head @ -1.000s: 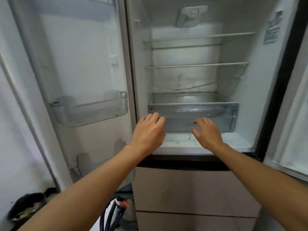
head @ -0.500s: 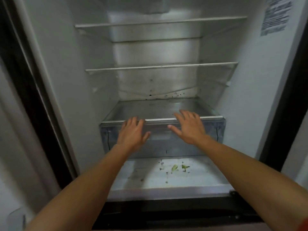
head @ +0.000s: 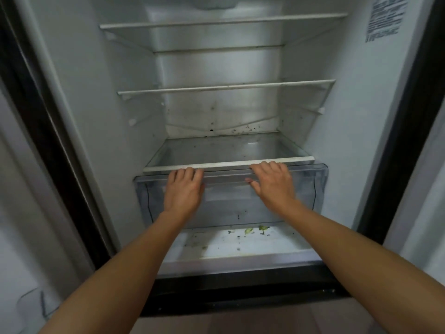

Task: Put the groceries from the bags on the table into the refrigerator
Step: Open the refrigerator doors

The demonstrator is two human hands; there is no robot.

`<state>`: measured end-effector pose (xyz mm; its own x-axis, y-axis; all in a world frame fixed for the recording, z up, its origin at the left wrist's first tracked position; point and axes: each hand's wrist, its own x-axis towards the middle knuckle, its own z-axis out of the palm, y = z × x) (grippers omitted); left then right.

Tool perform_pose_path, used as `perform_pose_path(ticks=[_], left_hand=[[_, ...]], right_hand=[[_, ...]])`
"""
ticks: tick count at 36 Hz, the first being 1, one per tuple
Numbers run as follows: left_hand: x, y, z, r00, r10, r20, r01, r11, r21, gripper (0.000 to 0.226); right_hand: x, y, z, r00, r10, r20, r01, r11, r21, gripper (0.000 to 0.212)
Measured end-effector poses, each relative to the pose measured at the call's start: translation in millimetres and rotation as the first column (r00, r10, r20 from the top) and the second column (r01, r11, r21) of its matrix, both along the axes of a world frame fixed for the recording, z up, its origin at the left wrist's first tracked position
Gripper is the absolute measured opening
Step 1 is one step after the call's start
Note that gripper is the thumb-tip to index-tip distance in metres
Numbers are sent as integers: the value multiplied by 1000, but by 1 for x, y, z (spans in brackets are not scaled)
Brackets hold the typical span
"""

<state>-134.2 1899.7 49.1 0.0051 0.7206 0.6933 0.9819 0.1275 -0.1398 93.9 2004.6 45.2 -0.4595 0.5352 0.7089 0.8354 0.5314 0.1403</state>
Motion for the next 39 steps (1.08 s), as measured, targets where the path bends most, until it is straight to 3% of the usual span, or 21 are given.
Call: perform_pose_path(ticks=[6, 20, 26, 34, 36, 39], left_hand=[[11, -35, 10, 1000, -20, 20, 21, 997, -69, 27], [35, -120, 5, 995, -91, -32, 90, 996, -17, 28], [41, -136, 4, 996, -89, 3, 89, 995, -39, 30], [49, -151, -1, 993, -90, 81, 96, 993, -69, 50], [52, -161, -8, 990, -95, 107, 97, 995, -9, 49], [58, -183, -22, 988, -94, 122, 86, 994, 64, 45]], right_hand=[[13, -35, 10, 1000, 7, -18, -8, 999, -35, 37], [49, -132, 8, 1000, -5, -2, 5, 1000, -26, 38], [54, -152, 9, 1000, -16, 6, 16, 993, -121, 38], [57, -159, 16, 1000, 14, 28, -9, 984, -178, 51], [57, -159, 16, 998, 61, 4, -60, 987, -150, 55], [47, -167, 17, 959, 268, -97, -270, 963, -7, 48]])
